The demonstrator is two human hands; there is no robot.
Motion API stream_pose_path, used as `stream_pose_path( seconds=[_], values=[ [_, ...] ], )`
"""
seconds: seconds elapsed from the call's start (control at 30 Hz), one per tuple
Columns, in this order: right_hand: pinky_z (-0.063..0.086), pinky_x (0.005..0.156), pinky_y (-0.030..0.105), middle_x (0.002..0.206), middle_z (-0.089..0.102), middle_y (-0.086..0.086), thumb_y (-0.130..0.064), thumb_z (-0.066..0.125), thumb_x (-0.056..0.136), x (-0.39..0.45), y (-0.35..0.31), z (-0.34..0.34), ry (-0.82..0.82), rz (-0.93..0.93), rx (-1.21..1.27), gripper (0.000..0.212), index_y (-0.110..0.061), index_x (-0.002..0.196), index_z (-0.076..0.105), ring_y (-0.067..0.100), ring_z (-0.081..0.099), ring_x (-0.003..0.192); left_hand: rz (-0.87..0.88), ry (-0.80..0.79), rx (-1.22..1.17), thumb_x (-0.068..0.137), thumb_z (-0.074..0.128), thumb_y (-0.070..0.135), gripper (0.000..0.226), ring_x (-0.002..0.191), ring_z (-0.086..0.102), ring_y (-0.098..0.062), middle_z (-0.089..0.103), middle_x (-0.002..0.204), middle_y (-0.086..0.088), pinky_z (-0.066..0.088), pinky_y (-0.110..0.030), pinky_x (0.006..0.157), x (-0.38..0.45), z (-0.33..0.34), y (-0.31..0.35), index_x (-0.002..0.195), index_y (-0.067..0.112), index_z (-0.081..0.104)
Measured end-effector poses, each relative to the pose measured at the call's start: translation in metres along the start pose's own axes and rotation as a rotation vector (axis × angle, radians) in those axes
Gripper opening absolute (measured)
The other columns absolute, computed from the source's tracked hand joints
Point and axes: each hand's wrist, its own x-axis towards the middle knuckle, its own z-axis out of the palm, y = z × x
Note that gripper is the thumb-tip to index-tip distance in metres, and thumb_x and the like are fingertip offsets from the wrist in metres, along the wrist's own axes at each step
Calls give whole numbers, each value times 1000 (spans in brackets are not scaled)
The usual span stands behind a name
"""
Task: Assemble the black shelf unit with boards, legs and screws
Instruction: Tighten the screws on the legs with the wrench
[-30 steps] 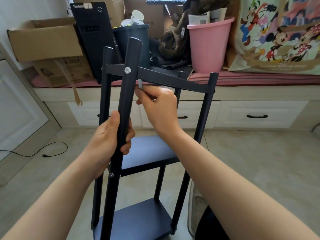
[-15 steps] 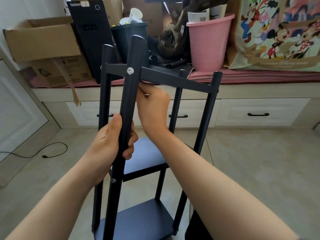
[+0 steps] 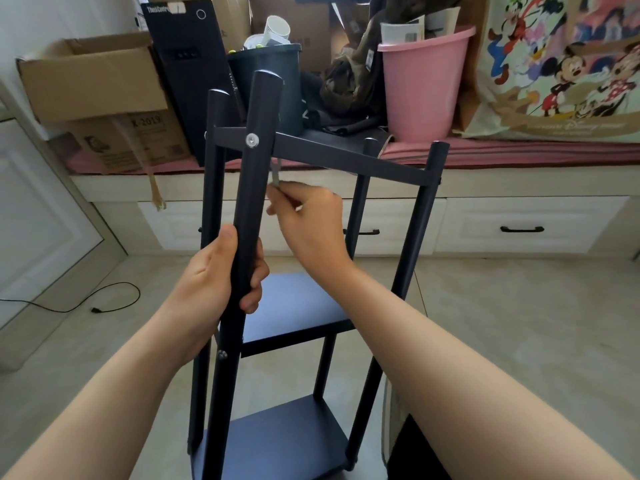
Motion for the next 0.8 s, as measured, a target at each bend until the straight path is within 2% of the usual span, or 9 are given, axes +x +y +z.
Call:
stream_pose_path(
  seconds=[0.07, 0.2, 0.27, 0.33, 0.43, 0.53, 0.6, 0.7, 0.8],
  values=[
    [44, 62, 26, 69, 70, 5, -14, 59, 97, -6, 4, -13, -85, 7, -62, 24, -2, 81, 73, 18, 60, 64, 15, 14, 16, 87, 36, 74, 64, 47, 40, -17, 49, 65, -4, 43, -24, 48, -1, -1, 1, 91, 13, 54],
    [40, 58, 11, 75, 70, 3, -15, 57, 97, -13, 13, -45, -160, 73, -134, 20, -9, 90, 75, 4, 57, 63, 76, 61, 98, 94, 36, 59, 52, 44, 40, -18, 49, 63, -3, 41, -25, 45, -3, -2, 2, 88, 10, 50],
    [43, 63, 12, 77, 71, 3, -15, 58, 97, -16, 17, -62, -159, 93, -191, 19, -9, 93, 75, -1, 57, 64, 99, 71, 135, 99, 45, 49, 39, 43, 41, -18, 48, 63, -3, 41, -25, 46, -4, -2, 2, 86, 12, 48],
    [47, 70, 18, 79, 71, 3, -15, 58, 97, -19, 22, -79, -150, 108, -238, 19, -8, 94, 75, 4, 63, 72, 116, 69, 209, 102, 57, 33, 27, 44, 43, -18, 46, 61, -3, 43, -25, 48, -4, -4, 2, 85, 14, 46],
    [47, 69, 16, 80, 71, 1, -16, 58, 97, -22, 31, -102, -130, 127, -300, 19, -9, 94, 75, 10, 65, 76, 125, 66, 291, 96, 66, 22, 25, 43, 44, -17, 45, 52, -1, 45, -21, 50, -4, -7, 0, 84, 14, 45],
    [47, 69, 24, 79, 70, -3, -17, 57, 97, -22, 43, -120, -118, 200, -371, 19, -13, 91, 75, 9, 64, 77, 138, 86, 332, 96, 66, 22, 23, 45, 48, -16, 50, 51, -3, 47, -18, 52, -6, -10, 0, 85, 14, 48],
    [48, 76, 31, 85, 71, -2, -17, 56, 96, -21, 52, -129, -130, 271, -410, 21, -14, 90, 76, 18, 64, 85, 152, 121, 357, 95, 67, 20, 20, 47, 52, -14, 54, 53, -2, 49, -17, 53, -6, -11, 0, 87, 12, 50],
    [53, 85, 42, 91, 72, 0, -20, 57, 95, -20, 62, -136, -138, 405, -325, 21, -19, 86, 76, 21, 64, 90, 176, 179, 419, 95, 67, 16, 17, 48, 57, -12, 58, 56, -8, 49, -14, 54, -6, -14, 0, 87, 12, 52],
    [55, 88, 45, 89, 72, -3, -23, 61, 91, -16, 65, -135, -61, 449, -239, 19, -26, 78, 75, 19, 64, 92, 197, 243, 505, 95, 65, 16, 16, 48, 58, -8, 60, 62, -13, 47, -11, 53, -4, -18, -2, 86, 16, 53]
  ],
)
